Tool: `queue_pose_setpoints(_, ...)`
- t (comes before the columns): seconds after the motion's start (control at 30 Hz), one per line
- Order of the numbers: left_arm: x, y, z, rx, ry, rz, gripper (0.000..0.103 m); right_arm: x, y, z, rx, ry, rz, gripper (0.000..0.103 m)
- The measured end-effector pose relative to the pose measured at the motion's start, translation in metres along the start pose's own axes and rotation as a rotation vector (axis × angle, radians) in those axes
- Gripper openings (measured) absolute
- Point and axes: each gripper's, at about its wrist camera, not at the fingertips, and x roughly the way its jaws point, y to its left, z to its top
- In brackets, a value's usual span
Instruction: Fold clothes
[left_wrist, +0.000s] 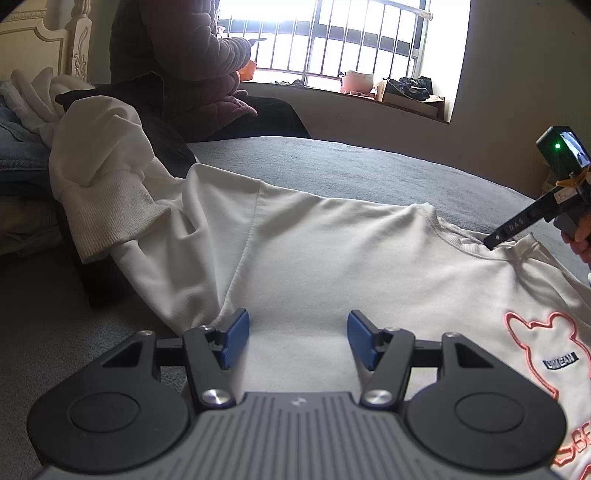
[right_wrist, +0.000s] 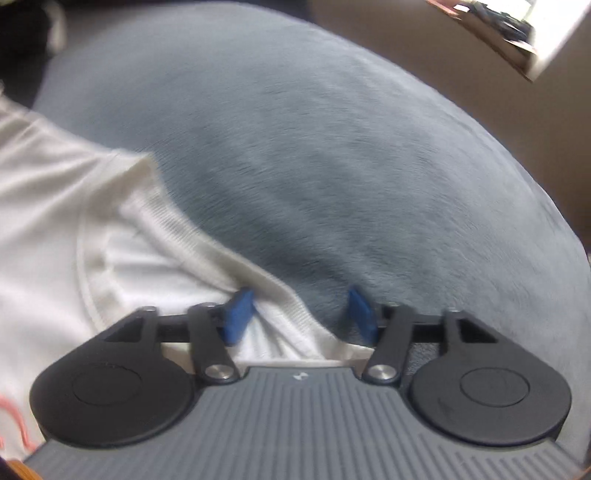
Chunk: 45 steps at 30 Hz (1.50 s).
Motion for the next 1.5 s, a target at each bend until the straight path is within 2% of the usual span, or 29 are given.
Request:
queue_pose_setpoints(0.2,0.0,-0.001,0.0,0.004,0.002,0.002,0.061,-0.019,-0.058,0.002,0.396,-0.084,0.049,0.062)
queue_pose_setpoints(0.37,0.001,-0.004,0.0,0.022,0.006,0.016,0.061,-0.027,-0.095,-0.026,0.541,-0.018,0.176,0.061)
queue_pose_setpoints(0.43,0.001,-0.006,0.0,0.033,0.008,0.024,0.061,-0.032,-0.105,-0.039,0.565,-0.024,0.208,0.058)
queue_pose_setpoints(0.53,0.002,-0.009,0.0,0.047,0.012,0.036,0.061,-0.029,-0.113,-0.056,0.565,-0.019,0.274,0.047)
queue_pose_setpoints(0.73,0.005,-0.02,0.0,0.104,0.021,0.089,0.064,-0.021,-0.105,-0.067,0.42,-0.02,0.357,0.03)
queue_pose_setpoints(0.8,0.005,-0.024,0.0,0.128,0.024,0.114,0.066,-0.018,-0.103,-0.071,0.371,-0.02,0.383,0.021)
queue_pose_setpoints(0.87,0.006,-0.028,-0.001,0.151,0.026,0.139,0.068,-0.015,-0.1,-0.074,0.321,-0.021,0.41,0.005)
queue_pose_setpoints(0.93,0.006,-0.031,-0.001,0.165,0.026,0.158,0.069,-0.023,-0.09,-0.075,0.219,-0.079,0.34,0.002)
queue_pose_setpoints(1.13,0.006,-0.039,-0.002,0.205,0.025,0.202,0.072,-0.049,-0.056,-0.078,-0.102,-0.266,0.096,0.001)
queue_pose_setpoints(1.2,0.007,-0.04,-0.002,0.216,0.025,0.213,0.073,-0.043,-0.04,-0.081,-0.201,-0.272,0.03,0.001)
queue_pose_setpoints(1.33,0.007,-0.042,-0.002,0.229,0.02,0.228,0.074,-0.012,-0.038,-0.076,-0.152,-0.2,-0.008,0.003)
queue_pose_setpoints(1.37,0.008,-0.043,-0.002,0.231,0.019,0.23,0.074,-0.005,-0.043,-0.074,-0.111,-0.181,-0.004,0.009)
queue_pose_setpoints(1.47,0.008,-0.043,-0.002,0.233,0.017,0.233,0.074,-0.002,-0.071,-0.067,0.122,-0.176,0.057,0.025)
queue_pose_setpoints(1.5,0.008,-0.043,-0.002,0.234,0.018,0.233,0.074,-0.009,-0.086,-0.069,0.203,-0.185,0.071,0.027)
